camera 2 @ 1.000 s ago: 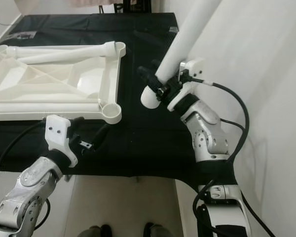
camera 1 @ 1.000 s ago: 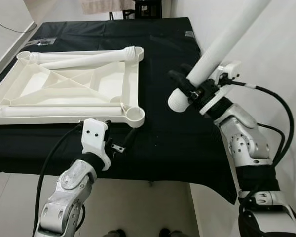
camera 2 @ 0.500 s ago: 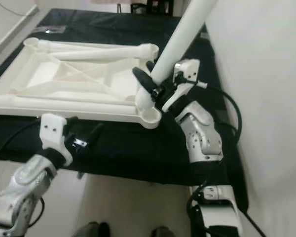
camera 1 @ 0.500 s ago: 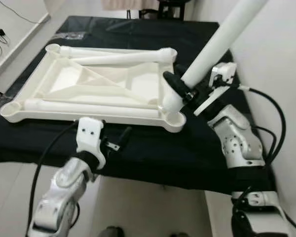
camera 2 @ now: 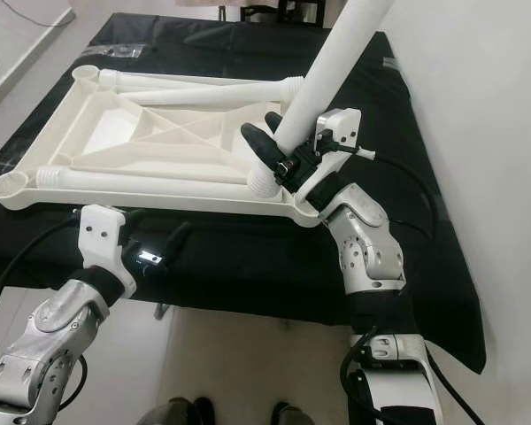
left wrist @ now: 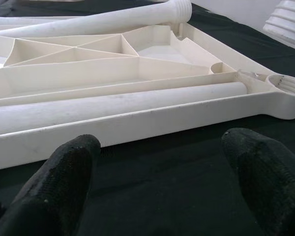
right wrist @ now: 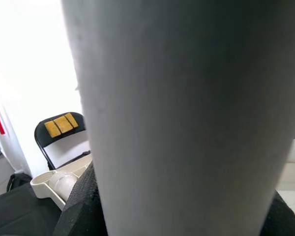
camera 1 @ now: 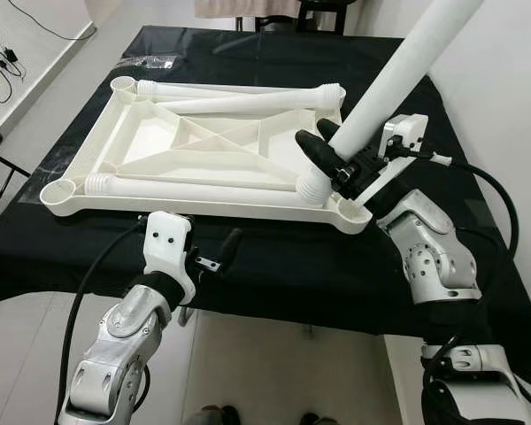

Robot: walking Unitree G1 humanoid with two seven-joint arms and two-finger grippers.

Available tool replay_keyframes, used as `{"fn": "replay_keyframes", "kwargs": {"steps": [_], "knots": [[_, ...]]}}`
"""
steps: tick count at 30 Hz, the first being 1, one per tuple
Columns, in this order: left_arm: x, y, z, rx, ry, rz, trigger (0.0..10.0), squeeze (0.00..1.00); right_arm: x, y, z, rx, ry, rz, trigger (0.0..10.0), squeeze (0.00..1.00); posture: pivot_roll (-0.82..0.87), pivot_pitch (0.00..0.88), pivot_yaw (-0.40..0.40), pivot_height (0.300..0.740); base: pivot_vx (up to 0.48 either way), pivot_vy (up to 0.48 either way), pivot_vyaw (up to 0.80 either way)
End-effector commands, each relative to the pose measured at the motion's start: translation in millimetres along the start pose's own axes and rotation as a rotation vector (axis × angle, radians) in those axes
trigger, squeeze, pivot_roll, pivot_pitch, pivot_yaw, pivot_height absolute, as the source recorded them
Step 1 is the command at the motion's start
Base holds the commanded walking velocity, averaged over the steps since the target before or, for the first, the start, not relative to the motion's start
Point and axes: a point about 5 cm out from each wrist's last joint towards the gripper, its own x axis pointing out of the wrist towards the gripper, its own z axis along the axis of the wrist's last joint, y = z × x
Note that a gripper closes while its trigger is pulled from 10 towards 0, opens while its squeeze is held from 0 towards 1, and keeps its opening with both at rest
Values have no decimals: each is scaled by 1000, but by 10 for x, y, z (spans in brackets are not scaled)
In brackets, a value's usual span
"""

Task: Building children table

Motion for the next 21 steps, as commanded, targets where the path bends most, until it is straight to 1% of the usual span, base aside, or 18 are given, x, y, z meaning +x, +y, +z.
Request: {"fn": "replay_keyframes", "kwargs": {"steps": [1,10,16,19,20,21], "knots": [[-21,10,-34,11,12,6,10000,0,9,17,24,-20,-12,11,10000,0,69,246,-27,740,0,0,0],[-16,27,-25,22,6,19,10000,0,26,28,22,-34,-10,3,10000,0,68,246,-26,740,0,0,0],[-21,-6,-36,22,12,7,10000,0,79,-6,-14,-58,12,-21,10000,0,73,251,-26,740,0,0,0],[-28,-26,-39,27,16,-3,10000,0,72,-34,-34,-47,15,-8,10000,0,74,259,-24,740,0,0,0],[-43,-56,-50,23,20,-24,10000,0,19,-64,-101,-11,23,59,10000,0,74,267,-23,740,0,0,0],[-61,-83,-58,30,24,-42,10000,0,-14,-96,-139,-3,39,88,10000,0,79,278,-19,740,0,0,0]]}}
